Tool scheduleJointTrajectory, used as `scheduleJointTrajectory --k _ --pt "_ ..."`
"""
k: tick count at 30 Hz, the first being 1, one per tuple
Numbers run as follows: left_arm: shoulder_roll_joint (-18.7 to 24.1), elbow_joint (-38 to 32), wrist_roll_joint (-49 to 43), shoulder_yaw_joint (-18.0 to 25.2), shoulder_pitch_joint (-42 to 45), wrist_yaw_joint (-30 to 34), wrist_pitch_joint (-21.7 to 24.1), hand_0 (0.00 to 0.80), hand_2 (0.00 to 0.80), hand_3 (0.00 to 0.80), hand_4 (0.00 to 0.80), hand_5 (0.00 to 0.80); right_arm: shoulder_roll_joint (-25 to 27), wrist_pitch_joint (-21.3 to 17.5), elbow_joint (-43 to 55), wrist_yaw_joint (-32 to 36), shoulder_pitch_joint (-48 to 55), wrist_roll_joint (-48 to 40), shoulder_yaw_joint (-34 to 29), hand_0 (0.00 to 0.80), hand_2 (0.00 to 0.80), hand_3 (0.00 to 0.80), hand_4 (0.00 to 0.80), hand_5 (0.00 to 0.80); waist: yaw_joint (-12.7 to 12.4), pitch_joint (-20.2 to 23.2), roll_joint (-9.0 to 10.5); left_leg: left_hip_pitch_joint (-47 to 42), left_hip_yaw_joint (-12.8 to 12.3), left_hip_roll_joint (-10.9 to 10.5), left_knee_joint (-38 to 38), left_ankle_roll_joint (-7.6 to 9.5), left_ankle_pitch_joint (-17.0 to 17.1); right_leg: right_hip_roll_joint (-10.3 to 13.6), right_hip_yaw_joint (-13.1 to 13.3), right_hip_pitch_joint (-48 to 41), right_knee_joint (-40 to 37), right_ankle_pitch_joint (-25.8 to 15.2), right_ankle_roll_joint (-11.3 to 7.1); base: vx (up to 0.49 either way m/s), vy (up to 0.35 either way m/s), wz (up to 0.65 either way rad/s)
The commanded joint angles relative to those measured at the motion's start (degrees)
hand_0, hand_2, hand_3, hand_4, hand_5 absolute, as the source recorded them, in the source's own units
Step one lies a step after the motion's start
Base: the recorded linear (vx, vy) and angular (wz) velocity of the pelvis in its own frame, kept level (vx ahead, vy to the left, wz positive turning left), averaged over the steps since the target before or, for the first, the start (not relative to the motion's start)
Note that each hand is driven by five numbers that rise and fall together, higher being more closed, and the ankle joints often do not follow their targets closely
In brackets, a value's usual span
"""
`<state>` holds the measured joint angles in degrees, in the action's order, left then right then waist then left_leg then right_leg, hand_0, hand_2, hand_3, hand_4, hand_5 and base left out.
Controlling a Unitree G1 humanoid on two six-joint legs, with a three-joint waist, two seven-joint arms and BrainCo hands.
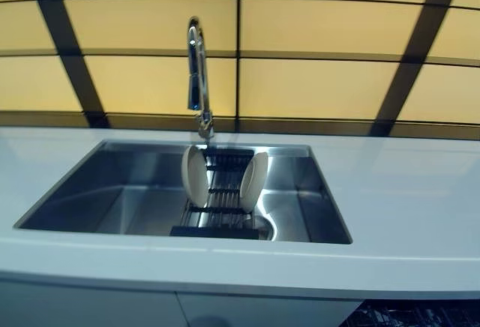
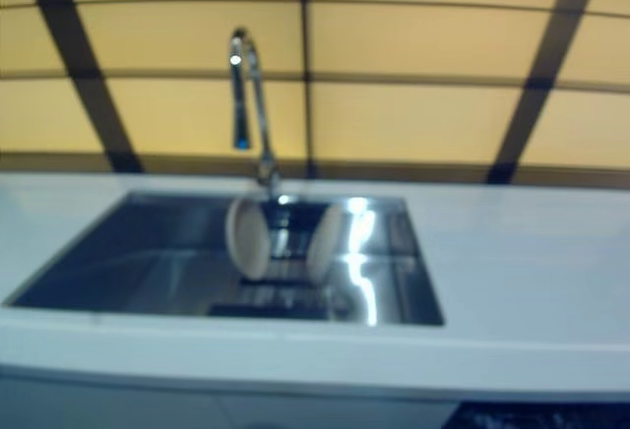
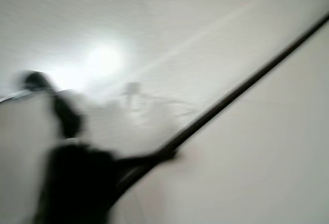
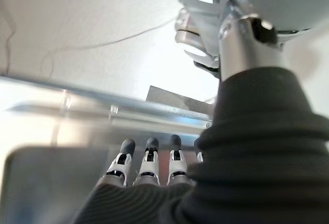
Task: Take plates into dishwasher
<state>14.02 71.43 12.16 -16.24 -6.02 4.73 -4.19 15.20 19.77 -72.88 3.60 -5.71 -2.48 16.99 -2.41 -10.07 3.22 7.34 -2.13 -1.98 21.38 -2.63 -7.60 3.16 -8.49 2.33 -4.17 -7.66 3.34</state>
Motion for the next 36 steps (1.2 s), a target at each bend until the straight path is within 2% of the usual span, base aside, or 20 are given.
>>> scheduleJointTrajectory --k 1,5,8,14,16,19,21,24,26,30,36 --pt "-0.1 -1.2 -0.3 -0.4 -1.6 -0.1 -1.0 0.000 0.000 0.000 0.000 0.000 2.9 -0.8 0.9 0.9 -3.1 -0.4 0.9 0.000 0.000 0.000 0.000 0.000 0.4 -2.2 -1.89 -2.2 -0.3 -0.7 -13.0 3.09 6.2 1.1 0.7 -2.3 6.4 6.7 -6.83 0.011 0.149 -0.23" --pt "1.0 -1.0 0.9 -0.8 -2.5 1.0 -1.6 0.000 0.000 0.000 0.000 0.000 2.7 -4.1 0.8 5.5 -3.1 4.6 1.2 0.000 0.000 0.000 0.000 0.000 0.8 -1.3 -2.78 -6.4 0.4 -0.9 -19.9 3.60 7.4 1.0 0.5 -1.5 6.1 5.7 -8.06 0.047 0.049 -0.27" --pt "2.0 -1.2 -0.8 -0.9 -1.7 1.7 -1.7 0.000 0.000 0.000 0.000 0.000 2.5 -7.6 2.0 8.8 -3.0 7.0 3.5 0.000 0.000 0.000 0.000 0.000 0.0 0.1 -2.35 -8.6 0.9 -1.0 -22.7 4.23 7.5 1.0 0.1 -1.6 5.3 5.0 -8.70 0.101 -0.032 0.08" --pt "2.6 -2.2 -1.8 -1.2 -0.5 1.9 -3.0 0.000 0.000 0.000 0.000 0.000 2.9 -14.0 5.0 13.6 -3.1 9.0 5.4 0.000 0.000 0.000 0.000 0.000 -0.6 1.5 -1.51 -9.0 0.5 -1.1 -23.4 4.63 7.4 1.1 -0.2 -2.0 4.4 4.7 -8.92 0.040 -0.013 0.05" --pt "2.7 -2.5 -1.8 -1.3 -0.4 1.9 -3.2 0.000 0.000 0.000 0.000 0.000 3.0 -15.1 5.9 14.6 -3.2 9.1 5.8 0.000 0.000 0.000 0.000 0.000 -0.7 1.6 -1.39 -9.0 0.4 -1.1 -23.5 4.71 7.4 1.2 -0.2 -2.0 4.4 4.7 -8.96 0.006 -0.007 0.05" --pt "3.6 -4.4 -2.3 -1.7 0.0 1.8 -4.7 0.000 0.000 0.000 0.000 0.000 4.2 -19.1 14.4 20.1 -3.3 8.0 7.8 0.000 0.000 0.000 0.000 0.000 -0.6 1.6 -0.73 -9.3 -0.2 -0.9 -23.8 4.92 7.3 1.2 -0.1 -1.8 4.4 4.4 -9.40 -0.004 -0.041 0.05" --pt "4.0 -5.3 -2.5 -1.6 0.4 1.7 -5.1 0.000 0.000 0.000 0.000 0.000 5.3 -18.6 20.2 23.0 -3.1 6.6 8.5 0.000 0.000 0.000 0.000 0.000 -0.5 1.6 -0.43 -9.4 -0.5 -0.7 -23.8 4.98 7.2 1.2 0.0 -1.8 4.4 4.2 -9.61 -0.005 -0.038 0.00" --pt "5.3 -7.1 -3.1 -0.7 1.3 2.2 -6.1 0.000 0.000 0.000 0.000 0.000 8.5 -18.2 31.8 31.5 -2.3 2.9 8.8 0.000 0.000 0.000 0.000 0.000 -0.1 1.6 0.14 -9.5 -1.1 -0.5 -23.7 4.99 7.1 1.3 -0.1 -1.5 4.6 3.9 -9.97 -0.017 -0.038 0.00" --pt "5.6 -7.4 -3.4 -0.4 1.6 2.3 -6.1 0.000 0.000 0.000 0.000 0.000 9.9 -18.0 35.4 34.0 -2.1 0.9 8.9 0.000 0.000 0.000 0.000 0.000 0.0 1.6 0.28 -9.5 -1.3 -0.4 -23.8 4.99 7.2 1.3 -0.1 -1.5 4.6 3.8 -10.07 0.000 0.000 0.00" --pt "6.8 -7.9 -3.7 0.6 3.0 3.0 -5.6 0.000 0.000 0.000 0.000 0.000 15.2 -15.4 47.0 43.8 -1.4 -8.7 7.9 0.000 0.000 0.000 0.000 0.000 0.5 1.8 0.60 -10.0 -1.9 -0.3 -23.9 4.95 7.1 1.3 -0.3 -1.6 4.7 3.8 -10.24 0.000 0.000 0.00" --pt "6.6 -6.5 -4.7 2.1 4.7 3.0 -4.0 0.000 0.000 0.000 0.000 0.000 16.6 -9.4 56.6 52.9 -0.8 -19.7 5.5 0.000 0.000 0.000 0.000 0.000 0.8 2.7 0.96 -11.0 -2.6 -0.1 -24.6 4.68 6.9 1.3 -0.3 -2.4 4.4 4.3 -10.40 0.016 -0.001 0.00"
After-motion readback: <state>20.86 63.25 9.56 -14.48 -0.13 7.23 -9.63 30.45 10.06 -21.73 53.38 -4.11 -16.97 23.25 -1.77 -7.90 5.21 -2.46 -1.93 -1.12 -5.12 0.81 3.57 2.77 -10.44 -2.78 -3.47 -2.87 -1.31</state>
